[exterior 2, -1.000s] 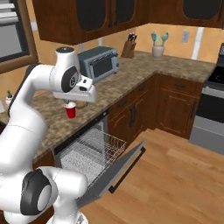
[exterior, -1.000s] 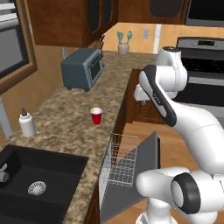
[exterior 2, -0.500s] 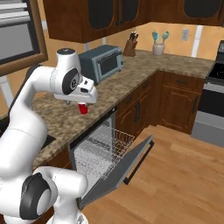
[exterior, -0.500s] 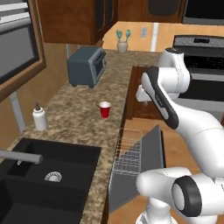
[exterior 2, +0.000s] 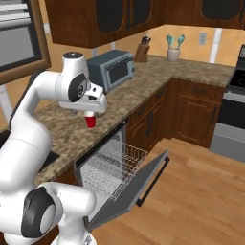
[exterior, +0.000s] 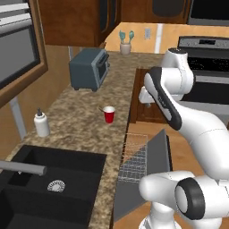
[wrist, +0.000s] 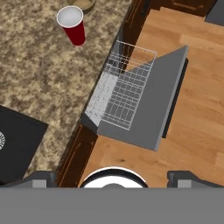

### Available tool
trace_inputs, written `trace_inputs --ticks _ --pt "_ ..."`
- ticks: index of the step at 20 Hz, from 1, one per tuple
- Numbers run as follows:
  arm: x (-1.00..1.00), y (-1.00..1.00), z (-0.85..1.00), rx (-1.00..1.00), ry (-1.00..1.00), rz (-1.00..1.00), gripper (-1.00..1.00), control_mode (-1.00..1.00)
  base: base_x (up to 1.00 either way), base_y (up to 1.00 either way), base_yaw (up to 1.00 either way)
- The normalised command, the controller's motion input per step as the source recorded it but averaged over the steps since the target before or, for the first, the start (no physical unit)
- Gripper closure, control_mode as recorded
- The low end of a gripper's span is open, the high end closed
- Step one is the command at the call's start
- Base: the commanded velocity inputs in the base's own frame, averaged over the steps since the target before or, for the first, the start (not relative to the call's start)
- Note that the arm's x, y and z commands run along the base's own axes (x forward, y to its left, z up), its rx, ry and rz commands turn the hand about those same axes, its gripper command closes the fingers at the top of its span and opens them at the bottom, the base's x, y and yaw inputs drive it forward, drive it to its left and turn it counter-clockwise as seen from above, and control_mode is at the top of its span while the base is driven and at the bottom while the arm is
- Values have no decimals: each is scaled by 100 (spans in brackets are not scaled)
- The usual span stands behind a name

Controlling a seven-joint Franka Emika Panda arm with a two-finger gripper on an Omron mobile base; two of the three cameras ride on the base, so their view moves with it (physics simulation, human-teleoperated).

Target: Pick up the cup and bowl from the counter, place them in the dishwasher, and close the dishwasher door.

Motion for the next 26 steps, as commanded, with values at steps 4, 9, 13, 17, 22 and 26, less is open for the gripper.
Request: trace_inputs --ticks 4,9,13,17,22,26 --pt "0 0 0 0 0 0 -100 100 55 20 -4" --pt "0 0 0 0 0 0 -100 100 70 9 -4" --pt "0 0 0 0 0 0 -100 100 66 9 -2" --pt "0 0 0 0 0 0 -100 100 23 14 0" --pt "8 0 0 0 1 0 -100 -100 21 1 0" --pt "68 0 0 0 6 0 -100 -100 0 0 0"
